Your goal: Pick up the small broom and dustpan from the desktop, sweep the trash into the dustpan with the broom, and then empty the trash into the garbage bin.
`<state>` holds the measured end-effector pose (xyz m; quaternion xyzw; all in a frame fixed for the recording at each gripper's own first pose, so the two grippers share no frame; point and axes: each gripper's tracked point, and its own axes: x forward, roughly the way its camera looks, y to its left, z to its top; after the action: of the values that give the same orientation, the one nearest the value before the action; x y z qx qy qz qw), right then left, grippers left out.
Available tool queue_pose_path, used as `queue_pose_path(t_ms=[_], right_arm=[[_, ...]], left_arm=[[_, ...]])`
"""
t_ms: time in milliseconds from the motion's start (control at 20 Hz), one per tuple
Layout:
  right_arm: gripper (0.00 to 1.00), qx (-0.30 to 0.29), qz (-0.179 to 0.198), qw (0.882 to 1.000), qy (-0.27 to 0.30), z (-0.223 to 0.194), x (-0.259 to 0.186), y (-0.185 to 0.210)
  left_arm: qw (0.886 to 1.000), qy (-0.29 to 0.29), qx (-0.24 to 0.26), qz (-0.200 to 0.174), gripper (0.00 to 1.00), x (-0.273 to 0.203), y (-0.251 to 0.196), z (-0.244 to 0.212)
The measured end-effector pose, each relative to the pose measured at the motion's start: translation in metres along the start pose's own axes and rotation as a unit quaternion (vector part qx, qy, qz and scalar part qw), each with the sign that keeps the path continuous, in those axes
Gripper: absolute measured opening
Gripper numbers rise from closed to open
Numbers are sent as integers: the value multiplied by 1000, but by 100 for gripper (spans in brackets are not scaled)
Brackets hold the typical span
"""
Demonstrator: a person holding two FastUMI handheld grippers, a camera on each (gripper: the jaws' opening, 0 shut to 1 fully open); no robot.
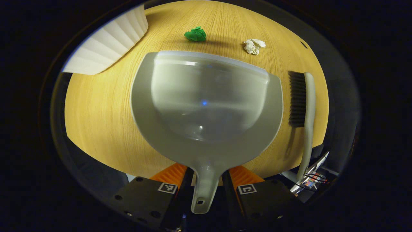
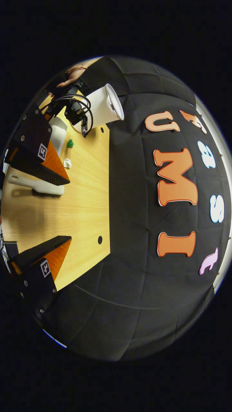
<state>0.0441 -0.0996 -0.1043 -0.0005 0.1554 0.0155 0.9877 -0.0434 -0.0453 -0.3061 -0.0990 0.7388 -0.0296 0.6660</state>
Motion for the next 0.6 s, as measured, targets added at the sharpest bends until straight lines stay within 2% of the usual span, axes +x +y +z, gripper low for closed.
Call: queue_pose_path(t_ms=[100,200,400,500,600], right_arm=[[95,-1,5,1000,13,-5,4,5],[95,-1,10,1000,29,-10,8,11],[95,-5,26,995,101,-41,21,22],[95,14,43,984,172,-71,21,32],[95,32,68,965,251,-105,22,48]], left_arm=[[1000,-1,8,-13,46,4,-3,0],[1000,-25,13,-10,36,4,-2,5],[996,-78,53,-1,29,0,7,16],[995,-86,57,-4,29,5,8,18],[991,-109,78,0,29,8,12,24]])
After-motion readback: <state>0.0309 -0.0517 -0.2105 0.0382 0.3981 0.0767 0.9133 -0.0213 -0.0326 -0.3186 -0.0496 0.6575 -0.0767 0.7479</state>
